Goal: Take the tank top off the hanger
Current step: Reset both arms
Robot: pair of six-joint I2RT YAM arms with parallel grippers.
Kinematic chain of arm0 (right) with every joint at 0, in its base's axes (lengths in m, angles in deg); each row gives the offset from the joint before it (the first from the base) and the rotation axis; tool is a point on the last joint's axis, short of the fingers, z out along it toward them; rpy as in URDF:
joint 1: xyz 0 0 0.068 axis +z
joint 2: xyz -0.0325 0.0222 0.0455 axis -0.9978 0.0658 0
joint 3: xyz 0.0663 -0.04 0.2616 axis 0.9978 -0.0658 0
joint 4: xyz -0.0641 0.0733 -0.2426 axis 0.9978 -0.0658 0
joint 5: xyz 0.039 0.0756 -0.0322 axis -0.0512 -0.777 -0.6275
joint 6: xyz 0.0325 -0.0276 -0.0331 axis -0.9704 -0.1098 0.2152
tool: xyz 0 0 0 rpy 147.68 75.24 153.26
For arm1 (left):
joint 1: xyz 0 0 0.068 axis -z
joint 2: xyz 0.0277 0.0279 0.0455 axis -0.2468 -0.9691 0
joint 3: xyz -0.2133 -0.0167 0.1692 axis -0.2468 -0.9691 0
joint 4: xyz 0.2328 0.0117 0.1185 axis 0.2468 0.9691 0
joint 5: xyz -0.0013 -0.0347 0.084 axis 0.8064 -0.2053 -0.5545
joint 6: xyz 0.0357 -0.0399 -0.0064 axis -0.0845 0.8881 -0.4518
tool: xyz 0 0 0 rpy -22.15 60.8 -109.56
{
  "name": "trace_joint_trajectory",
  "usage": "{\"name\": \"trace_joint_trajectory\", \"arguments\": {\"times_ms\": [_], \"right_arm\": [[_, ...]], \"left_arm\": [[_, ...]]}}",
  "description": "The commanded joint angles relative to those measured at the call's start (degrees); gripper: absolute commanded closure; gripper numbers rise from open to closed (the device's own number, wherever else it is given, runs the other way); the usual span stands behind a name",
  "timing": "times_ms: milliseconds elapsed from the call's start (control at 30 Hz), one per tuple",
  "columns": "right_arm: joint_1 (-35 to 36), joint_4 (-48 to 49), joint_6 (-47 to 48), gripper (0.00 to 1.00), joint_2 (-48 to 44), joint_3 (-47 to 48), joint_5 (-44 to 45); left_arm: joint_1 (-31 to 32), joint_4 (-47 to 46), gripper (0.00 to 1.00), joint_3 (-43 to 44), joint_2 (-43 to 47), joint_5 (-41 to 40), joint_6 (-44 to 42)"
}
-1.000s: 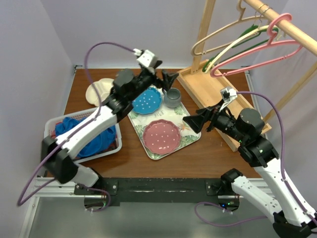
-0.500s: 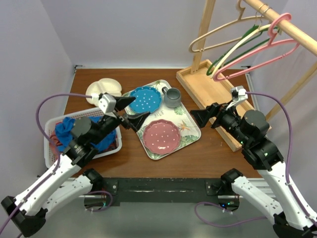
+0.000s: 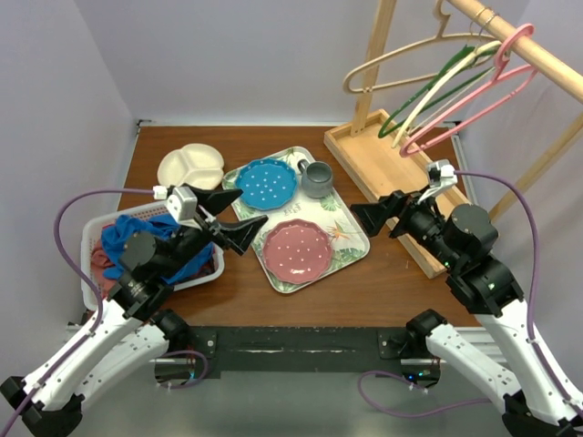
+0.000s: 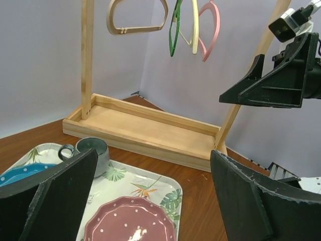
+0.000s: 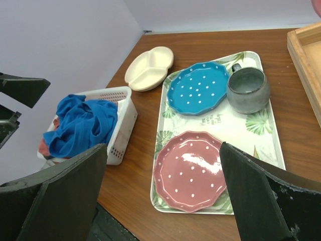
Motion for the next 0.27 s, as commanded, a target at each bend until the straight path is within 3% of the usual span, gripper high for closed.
{"name": "trace_joint_trajectory", "arguments": {"times_ms": [0,233], "right_arm": [[0.17,0.97,-1.12,0.01,-0.87,0.31,0.14],[0.25,0.61,-0.33,0.01,-1.3,1.1,1.02]], "left_arm": [[-0.03,-2.25,0.0,-0.38,0.25,0.83,1.52],[-0.03,-1.98,0.0,-0.82,0.78,0.39,1.34]]}}
